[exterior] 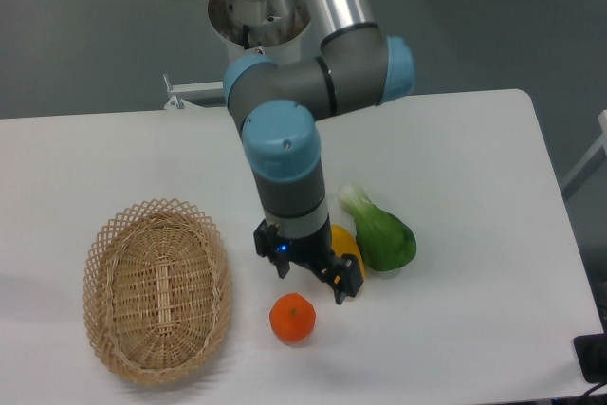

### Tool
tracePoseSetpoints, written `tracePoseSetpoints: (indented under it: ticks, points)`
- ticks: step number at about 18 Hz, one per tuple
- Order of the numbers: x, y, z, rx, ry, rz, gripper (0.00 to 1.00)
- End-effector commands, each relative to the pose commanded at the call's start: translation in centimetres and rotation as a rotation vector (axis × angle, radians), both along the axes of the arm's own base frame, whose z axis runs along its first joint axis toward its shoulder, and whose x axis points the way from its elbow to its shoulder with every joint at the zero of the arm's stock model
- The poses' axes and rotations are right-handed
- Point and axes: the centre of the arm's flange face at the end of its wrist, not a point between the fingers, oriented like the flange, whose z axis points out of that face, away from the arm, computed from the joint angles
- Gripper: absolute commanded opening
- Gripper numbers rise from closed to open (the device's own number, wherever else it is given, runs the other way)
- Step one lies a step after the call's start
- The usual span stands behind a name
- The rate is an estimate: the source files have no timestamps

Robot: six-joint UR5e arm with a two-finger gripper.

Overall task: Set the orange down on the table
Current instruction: 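Open the gripper, release the orange, and lift away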

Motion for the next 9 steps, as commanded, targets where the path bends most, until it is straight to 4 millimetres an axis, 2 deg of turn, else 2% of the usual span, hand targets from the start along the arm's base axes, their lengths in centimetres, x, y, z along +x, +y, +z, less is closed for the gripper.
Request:
tracePoseSetpoints:
  ticks: [2,9]
  points:
    - [-0.8,-1.0,1.4,-0.016,-0.012,-0.016,1.0]
    - [-1.9,-3.1,3.8,-0.016,-0.013,-0.069,1.0]
